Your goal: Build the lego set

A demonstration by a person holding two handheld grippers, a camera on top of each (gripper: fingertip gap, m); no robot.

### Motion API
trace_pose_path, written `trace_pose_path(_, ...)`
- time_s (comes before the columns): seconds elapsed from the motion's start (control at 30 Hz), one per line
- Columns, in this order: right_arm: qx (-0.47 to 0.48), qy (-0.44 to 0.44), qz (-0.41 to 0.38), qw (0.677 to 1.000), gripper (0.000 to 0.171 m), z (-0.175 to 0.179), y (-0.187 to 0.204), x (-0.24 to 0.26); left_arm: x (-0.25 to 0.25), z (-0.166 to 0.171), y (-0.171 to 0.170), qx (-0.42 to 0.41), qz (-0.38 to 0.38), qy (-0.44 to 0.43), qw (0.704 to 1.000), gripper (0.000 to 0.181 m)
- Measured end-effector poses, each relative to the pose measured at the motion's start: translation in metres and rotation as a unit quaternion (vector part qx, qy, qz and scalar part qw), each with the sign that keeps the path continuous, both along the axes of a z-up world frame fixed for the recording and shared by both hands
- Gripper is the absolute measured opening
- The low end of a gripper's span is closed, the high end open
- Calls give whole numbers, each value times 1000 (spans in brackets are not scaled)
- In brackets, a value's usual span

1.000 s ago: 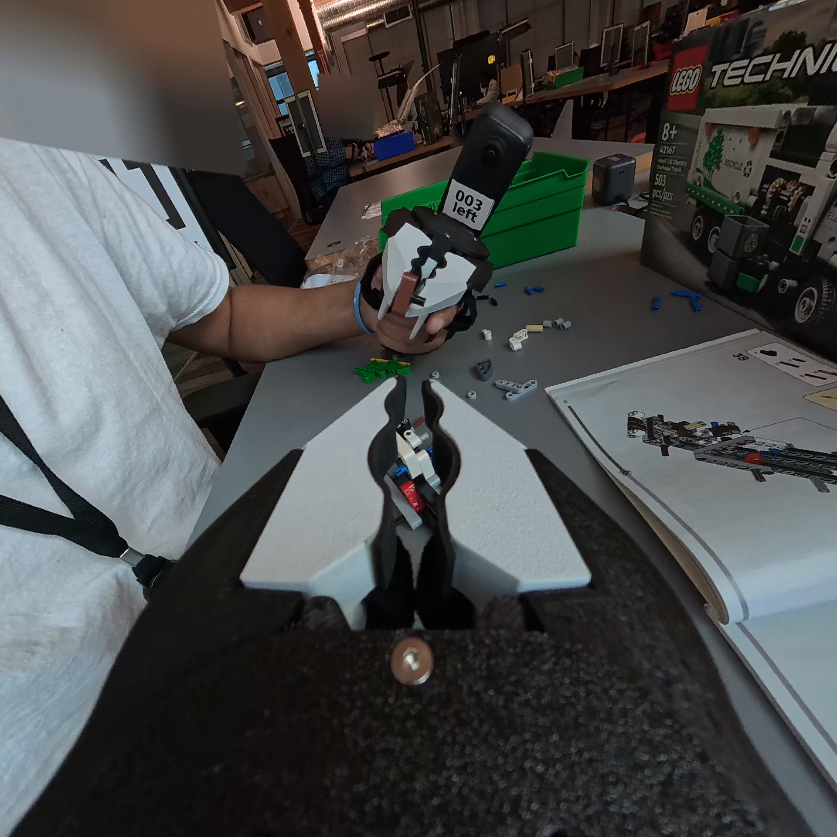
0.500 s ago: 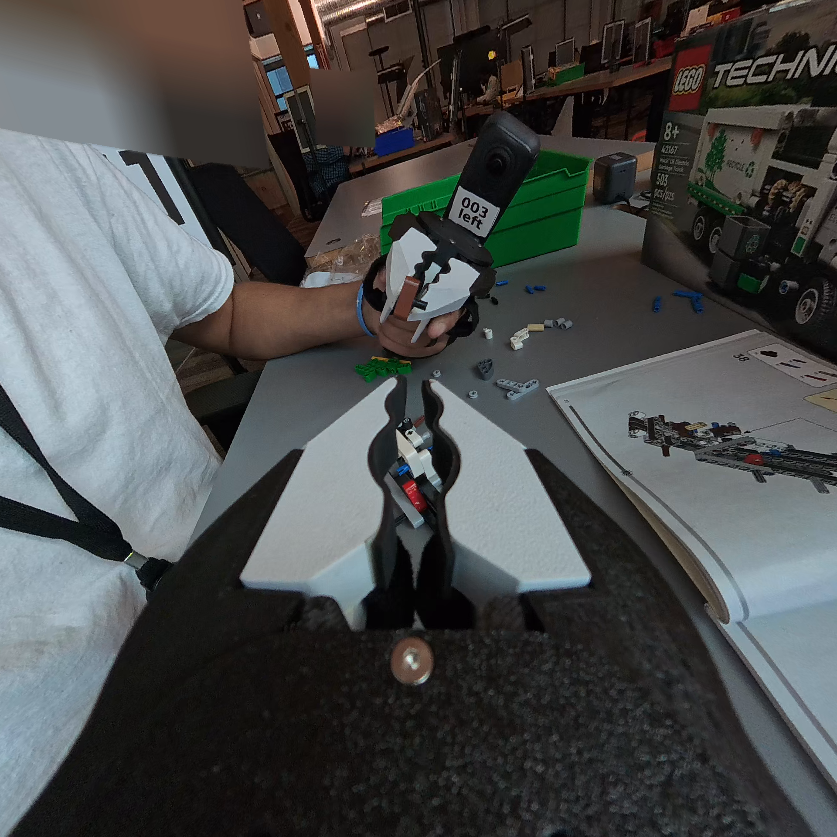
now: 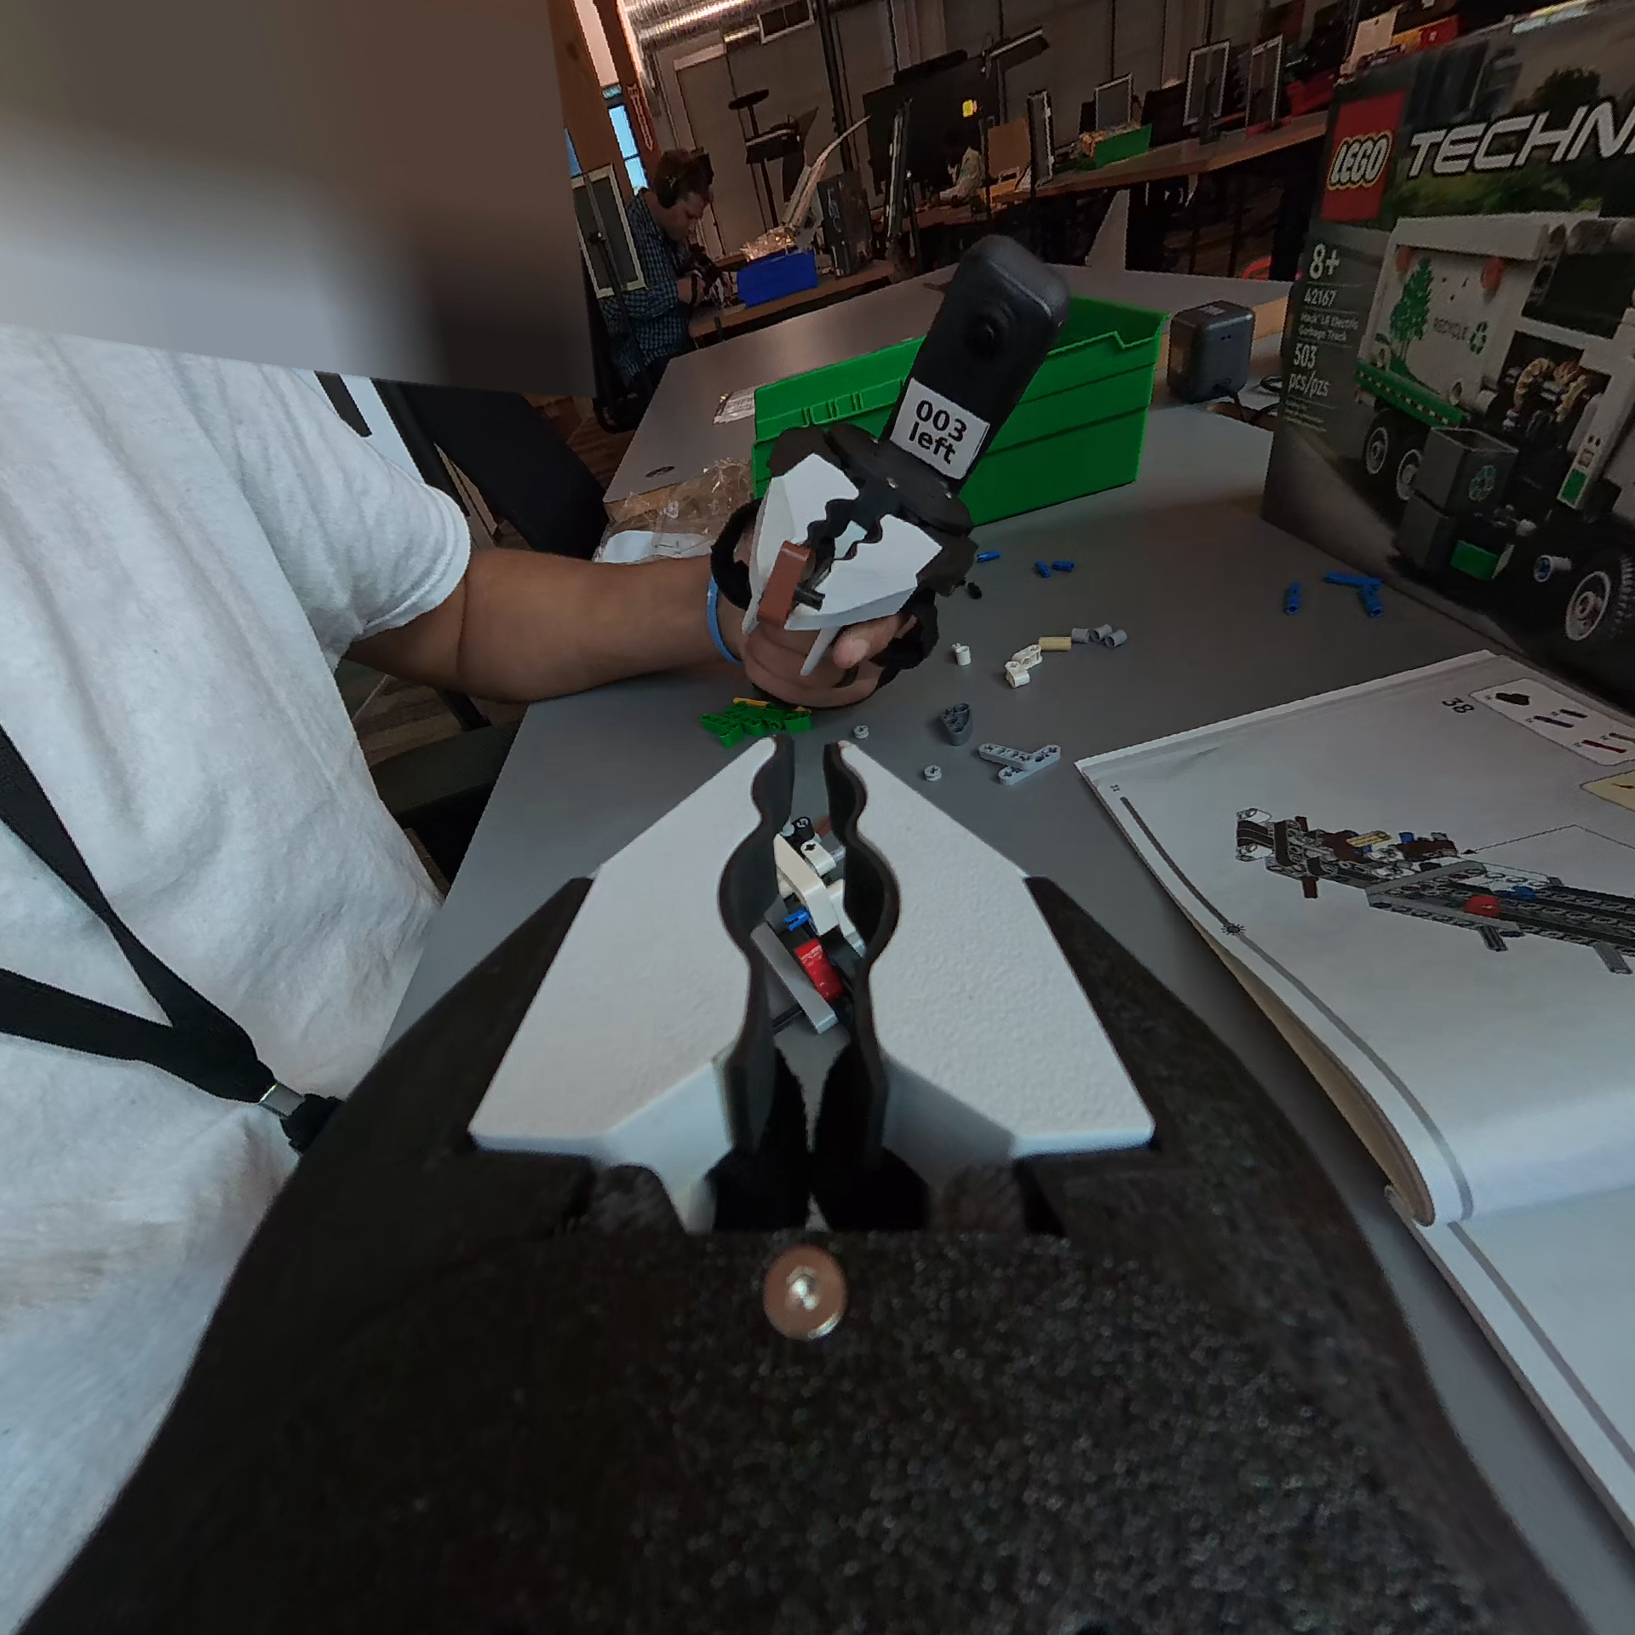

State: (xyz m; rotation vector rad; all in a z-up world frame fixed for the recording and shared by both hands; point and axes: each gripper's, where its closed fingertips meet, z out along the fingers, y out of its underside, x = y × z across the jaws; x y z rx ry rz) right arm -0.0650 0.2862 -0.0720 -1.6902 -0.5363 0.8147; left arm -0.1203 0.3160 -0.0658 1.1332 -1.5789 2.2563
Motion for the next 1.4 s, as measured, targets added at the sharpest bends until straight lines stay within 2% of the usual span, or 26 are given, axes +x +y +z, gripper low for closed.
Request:
trace_pose_path(0.73, -5, 3, -10, 1000, 5, 0, 2, 7, 2, -5, 1, 2, 2, 12, 1000, 3)
trace_pose_path(0.9, -1, 4, -25, 1000, 6, 1, 5, 13, 4, -6, 0, 6, 7, 19, 1000, 3)
trace_pose_path(1.13, -3, -36, -65, 997, 10, 4, 11, 39, 3, 2, -10, 20, 5, 12, 1000, 3)
trace_pose_path(1.23, -41, -28, -78, 996, 19, 11, 1, 48, 1, 11, -20, 45, 13, 0, 999, 3)
trace_pose_path(1.33, -104, -60, -79, 990, 21, -13, -25, 47, -3, 14, -33, 73, 20, 8, 997, 3)
trace_pose_path(1.4, -123, -62, -49, 989, 21, -28, -51, 30, -11, 14, -42, 76, 21, 15, 997, 3)
